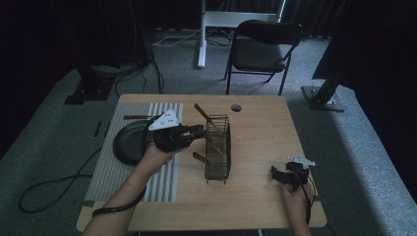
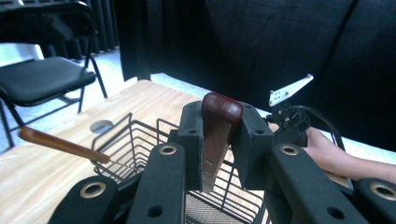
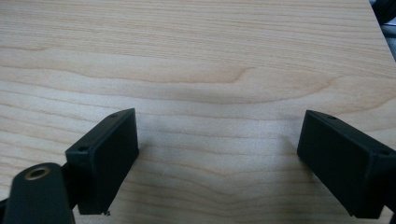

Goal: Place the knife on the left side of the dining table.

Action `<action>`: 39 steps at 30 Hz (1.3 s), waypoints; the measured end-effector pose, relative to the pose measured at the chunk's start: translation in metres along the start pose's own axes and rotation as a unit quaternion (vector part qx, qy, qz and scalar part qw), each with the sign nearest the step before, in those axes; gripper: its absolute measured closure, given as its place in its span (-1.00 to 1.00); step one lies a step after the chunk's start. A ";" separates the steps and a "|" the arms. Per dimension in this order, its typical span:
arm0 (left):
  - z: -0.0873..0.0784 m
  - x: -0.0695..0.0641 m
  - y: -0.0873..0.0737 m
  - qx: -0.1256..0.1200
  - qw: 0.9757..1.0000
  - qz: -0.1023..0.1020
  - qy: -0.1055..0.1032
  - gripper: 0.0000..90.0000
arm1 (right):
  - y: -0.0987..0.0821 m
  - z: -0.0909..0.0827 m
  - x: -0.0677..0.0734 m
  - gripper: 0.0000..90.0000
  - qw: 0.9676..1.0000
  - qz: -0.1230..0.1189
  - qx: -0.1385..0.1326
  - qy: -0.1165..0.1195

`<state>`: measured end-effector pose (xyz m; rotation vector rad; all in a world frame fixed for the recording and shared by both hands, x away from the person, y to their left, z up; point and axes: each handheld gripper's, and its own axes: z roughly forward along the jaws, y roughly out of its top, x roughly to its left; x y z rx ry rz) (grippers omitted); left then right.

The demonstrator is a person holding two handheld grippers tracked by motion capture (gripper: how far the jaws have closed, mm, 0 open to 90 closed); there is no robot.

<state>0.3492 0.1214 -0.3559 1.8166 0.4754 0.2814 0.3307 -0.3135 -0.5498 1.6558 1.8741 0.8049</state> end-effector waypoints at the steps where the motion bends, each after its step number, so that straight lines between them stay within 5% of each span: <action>1: -0.002 -0.001 0.002 -0.001 1.000 0.001 -0.001 0.68 | 0.000 0.000 0.000 -0.75 1.000 0.000 0.000 0.000; 20: -0.066 -0.001 0.025 -0.049 0.999 0.004 0.019 0.68 | 0.000 0.000 0.000 -0.74 1.000 -0.001 0.000 0.000; 30: -0.103 0.011 0.010 -0.053 0.997 -0.013 0.050 0.68 | 0.000 0.000 0.000 -0.74 1.000 0.000 0.000 0.000; 39: -0.124 0.021 -0.024 -0.040 0.996 -0.037 0.071 0.68 | 0.000 0.000 0.000 -0.74 1.000 0.001 0.000 0.000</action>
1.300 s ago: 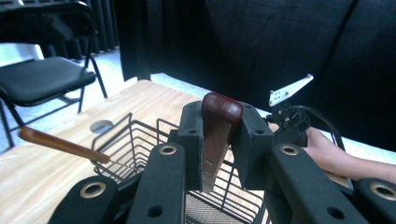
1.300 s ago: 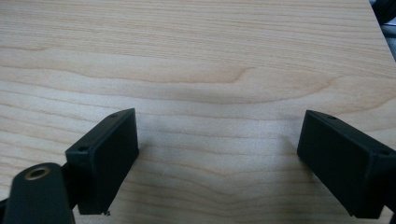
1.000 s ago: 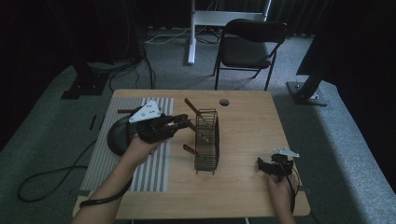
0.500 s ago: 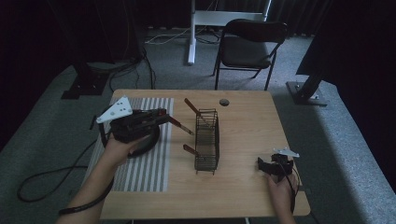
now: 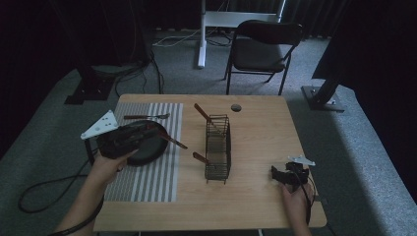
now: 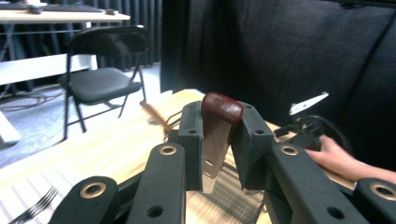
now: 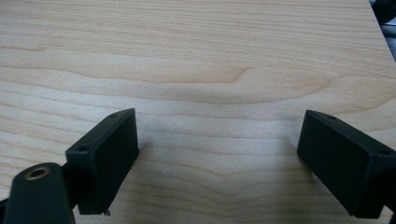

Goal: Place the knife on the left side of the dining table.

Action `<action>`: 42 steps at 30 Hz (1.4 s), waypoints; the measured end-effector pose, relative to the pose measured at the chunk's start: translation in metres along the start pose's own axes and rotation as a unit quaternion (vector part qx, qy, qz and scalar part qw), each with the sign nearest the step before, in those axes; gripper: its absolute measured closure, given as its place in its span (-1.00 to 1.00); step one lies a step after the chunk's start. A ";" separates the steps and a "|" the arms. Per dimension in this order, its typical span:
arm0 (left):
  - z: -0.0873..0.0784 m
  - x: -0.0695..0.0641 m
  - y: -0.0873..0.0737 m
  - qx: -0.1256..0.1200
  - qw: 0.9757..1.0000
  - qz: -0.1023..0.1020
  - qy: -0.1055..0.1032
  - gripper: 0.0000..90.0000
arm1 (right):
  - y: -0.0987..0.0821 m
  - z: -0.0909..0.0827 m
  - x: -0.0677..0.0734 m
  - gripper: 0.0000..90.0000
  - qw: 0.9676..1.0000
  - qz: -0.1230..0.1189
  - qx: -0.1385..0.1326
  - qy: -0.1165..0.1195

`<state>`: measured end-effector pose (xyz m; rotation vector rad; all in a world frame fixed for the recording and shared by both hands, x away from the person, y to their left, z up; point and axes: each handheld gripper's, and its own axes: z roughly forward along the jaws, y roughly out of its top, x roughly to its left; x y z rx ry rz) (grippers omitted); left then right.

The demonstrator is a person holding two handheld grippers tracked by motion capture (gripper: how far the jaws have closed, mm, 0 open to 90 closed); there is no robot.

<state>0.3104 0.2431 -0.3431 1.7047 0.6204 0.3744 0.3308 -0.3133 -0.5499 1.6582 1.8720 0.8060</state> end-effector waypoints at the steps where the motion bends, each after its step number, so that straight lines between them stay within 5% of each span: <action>1: -0.002 0.002 -0.004 -0.001 1.000 -0.006 0.002 0.68 | 0.000 0.000 0.000 -0.74 1.000 0.000 0.000 0.000; 13: -0.029 0.015 -0.049 0.014 0.999 -0.043 0.028 0.68 | 0.000 0.000 0.000 -0.74 1.000 -0.001 0.000 0.000; 24: -0.034 0.024 -0.096 0.044 0.995 -0.083 0.035 0.68 | 0.000 0.000 0.000 -0.74 1.000 -0.001 0.000 0.000; 34: -0.044 0.030 -0.114 0.040 0.991 -0.118 0.038 0.68 | 0.000 0.000 0.000 -0.74 1.000 -0.001 0.000 0.000; 40: -0.057 0.039 -0.131 0.035 0.984 -0.166 0.049 0.65 | 0.000 0.000 0.000 -0.74 1.000 0.000 0.001 0.000; 42: -0.065 0.044 -0.143 0.040 0.978 -0.191 0.071 0.67 | 0.000 0.000 0.000 -0.74 1.000 0.000 0.001 0.000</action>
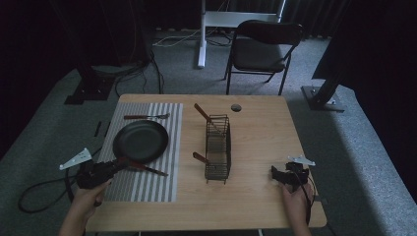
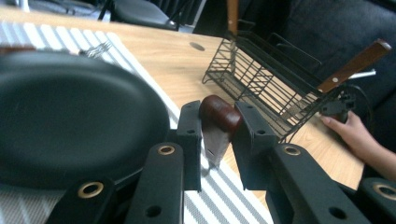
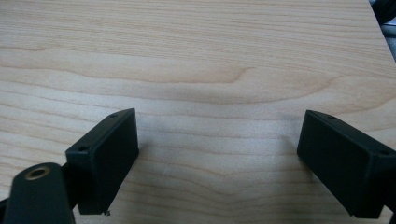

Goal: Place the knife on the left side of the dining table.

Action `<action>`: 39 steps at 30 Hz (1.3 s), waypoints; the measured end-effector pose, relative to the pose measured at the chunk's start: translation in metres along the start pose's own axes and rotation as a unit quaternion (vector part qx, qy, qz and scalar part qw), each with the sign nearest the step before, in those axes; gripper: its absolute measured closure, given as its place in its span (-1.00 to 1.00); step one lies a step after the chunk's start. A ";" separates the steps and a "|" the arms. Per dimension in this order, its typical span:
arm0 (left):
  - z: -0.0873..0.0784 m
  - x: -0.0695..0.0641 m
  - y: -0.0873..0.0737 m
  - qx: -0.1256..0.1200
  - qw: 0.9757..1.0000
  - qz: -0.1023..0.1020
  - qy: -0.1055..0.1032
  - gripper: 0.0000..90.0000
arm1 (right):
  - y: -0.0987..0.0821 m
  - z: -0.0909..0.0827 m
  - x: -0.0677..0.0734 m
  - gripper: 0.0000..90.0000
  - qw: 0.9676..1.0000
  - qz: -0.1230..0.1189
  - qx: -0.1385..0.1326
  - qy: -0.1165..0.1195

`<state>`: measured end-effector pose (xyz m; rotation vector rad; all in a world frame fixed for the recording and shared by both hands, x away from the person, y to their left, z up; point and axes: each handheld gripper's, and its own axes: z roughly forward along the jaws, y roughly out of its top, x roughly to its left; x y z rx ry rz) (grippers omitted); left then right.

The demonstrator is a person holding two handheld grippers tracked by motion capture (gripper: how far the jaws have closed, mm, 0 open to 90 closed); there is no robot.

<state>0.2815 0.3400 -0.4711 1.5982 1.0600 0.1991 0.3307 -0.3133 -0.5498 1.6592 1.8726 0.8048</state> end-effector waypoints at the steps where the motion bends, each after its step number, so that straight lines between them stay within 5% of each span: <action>1: -0.001 0.004 -0.003 0.000 1.000 -0.009 0.003 0.67 | 0.000 0.000 0.000 -0.74 1.000 0.000 0.000 0.000; 5: -0.004 0.016 -0.013 0.000 0.999 -0.042 0.022 0.61 | 0.000 0.000 0.000 -0.74 1.000 0.000 0.000 0.000; 7: -0.003 0.028 -0.023 0.003 0.996 -0.076 0.044 0.54 | 0.000 0.000 0.000 -0.74 1.000 0.000 0.000 0.000; 14: 0.003 0.046 -0.043 0.015 0.989 -0.122 0.078 0.33 | 0.000 0.000 0.000 -0.74 1.000 0.000 0.000 0.000; 19: 0.006 0.048 -0.051 0.030 0.986 -0.112 0.116 0.12 | 0.000 0.000 0.000 -0.74 1.000 0.000 0.000 0.000; 21: 0.008 0.048 -0.053 0.042 0.984 -0.099 0.144 0.00 | 0.000 0.000 0.000 -0.74 1.000 0.000 0.000 0.000; 24: 0.010 0.049 -0.055 0.052 0.981 -0.099 0.158 -0.02 | 0.000 0.000 0.000 -0.74 1.000 0.000 0.000 0.000; 25: 0.013 0.049 -0.055 0.067 0.977 -0.096 0.179 -0.02 | 0.000 0.000 0.000 -0.74 1.000 0.000 0.000 0.000; 26: 0.014 0.049 -0.056 0.068 0.976 -0.091 0.187 -0.03 | 0.000 0.000 0.000 -0.74 1.000 0.000 0.000 0.000; 34: 0.018 0.046 -0.054 0.067 0.971 -0.059 0.221 -0.17 | 0.000 0.000 0.000 -0.74 1.000 0.000 0.000 0.000; 39: 0.016 0.039 -0.054 0.078 0.968 -0.064 0.231 -0.37 | 0.000 0.000 0.000 -0.74 1.000 0.000 0.000 0.000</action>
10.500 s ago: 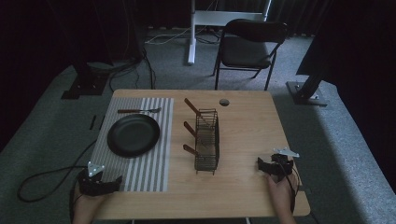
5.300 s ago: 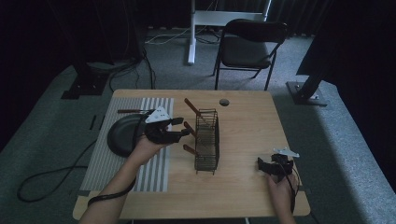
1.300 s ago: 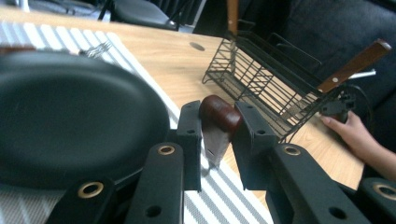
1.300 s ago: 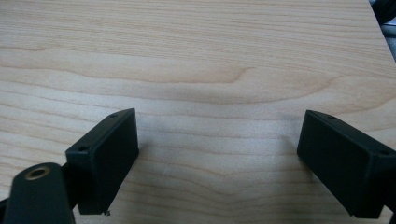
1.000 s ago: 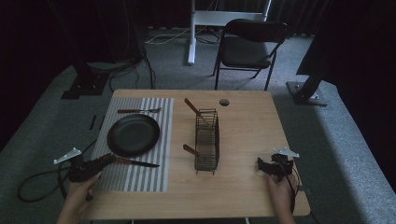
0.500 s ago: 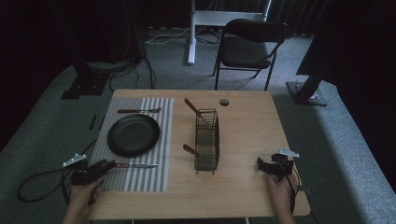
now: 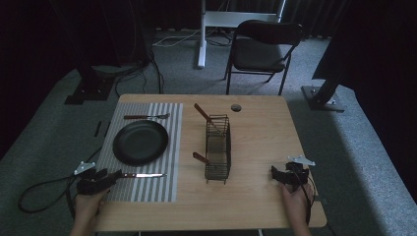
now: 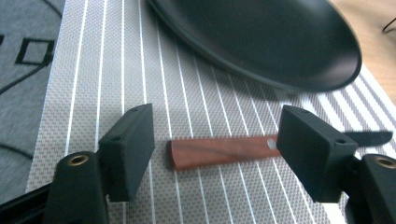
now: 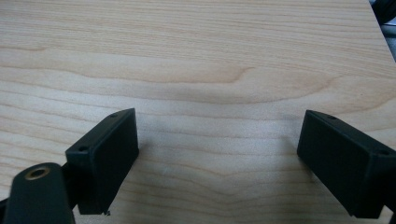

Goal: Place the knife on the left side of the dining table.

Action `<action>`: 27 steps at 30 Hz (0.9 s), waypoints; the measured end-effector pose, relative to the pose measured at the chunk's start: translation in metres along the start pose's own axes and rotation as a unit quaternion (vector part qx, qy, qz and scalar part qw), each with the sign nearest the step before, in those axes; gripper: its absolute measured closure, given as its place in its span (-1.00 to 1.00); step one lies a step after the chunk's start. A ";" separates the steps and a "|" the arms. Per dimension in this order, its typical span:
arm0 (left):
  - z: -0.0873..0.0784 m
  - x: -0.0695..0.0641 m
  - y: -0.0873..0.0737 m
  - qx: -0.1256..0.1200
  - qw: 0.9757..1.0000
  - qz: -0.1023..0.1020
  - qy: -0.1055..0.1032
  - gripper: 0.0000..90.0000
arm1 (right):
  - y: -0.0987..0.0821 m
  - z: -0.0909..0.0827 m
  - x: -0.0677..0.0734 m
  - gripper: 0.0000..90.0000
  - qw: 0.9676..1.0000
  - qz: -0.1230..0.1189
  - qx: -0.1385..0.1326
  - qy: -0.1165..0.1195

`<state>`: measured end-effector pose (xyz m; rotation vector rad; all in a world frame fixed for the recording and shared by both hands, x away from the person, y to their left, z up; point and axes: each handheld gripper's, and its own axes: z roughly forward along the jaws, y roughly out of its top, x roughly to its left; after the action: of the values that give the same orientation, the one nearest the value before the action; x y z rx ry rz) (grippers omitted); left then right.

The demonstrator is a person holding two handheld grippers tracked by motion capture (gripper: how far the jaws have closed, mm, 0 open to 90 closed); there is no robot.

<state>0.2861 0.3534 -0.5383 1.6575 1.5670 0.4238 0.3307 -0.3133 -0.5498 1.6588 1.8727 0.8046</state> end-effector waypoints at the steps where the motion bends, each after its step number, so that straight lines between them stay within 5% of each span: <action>1: -0.001 -0.003 -0.002 0.007 1.000 0.000 0.007 -0.40 | 0.000 0.000 0.000 -0.74 1.000 0.000 0.000 0.000; 9: -0.011 -0.022 -0.013 0.015 0.998 0.034 0.046 -0.74 | 0.000 0.000 0.000 -0.74 1.000 0.000 0.000 0.000; 14: -0.012 -0.030 -0.020 0.022 0.998 0.046 0.047 -1.00 | 0.000 0.000 0.000 -0.74 1.000 0.000 0.000 0.000; 19: -0.017 -0.032 -0.026 -0.001 0.995 0.054 0.081 -1.00 | 0.000 0.000 0.000 -0.74 1.000 0.000 0.000 0.000; 27: -0.022 -0.036 -0.037 0.005 0.989 0.075 0.124 -1.00 | 0.000 0.000 0.000 -0.74 1.000 0.000 0.000 0.000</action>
<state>0.2393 0.3234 -0.5415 1.7912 1.6278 0.7266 0.3307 -0.3133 -0.5498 1.6590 1.8727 0.8046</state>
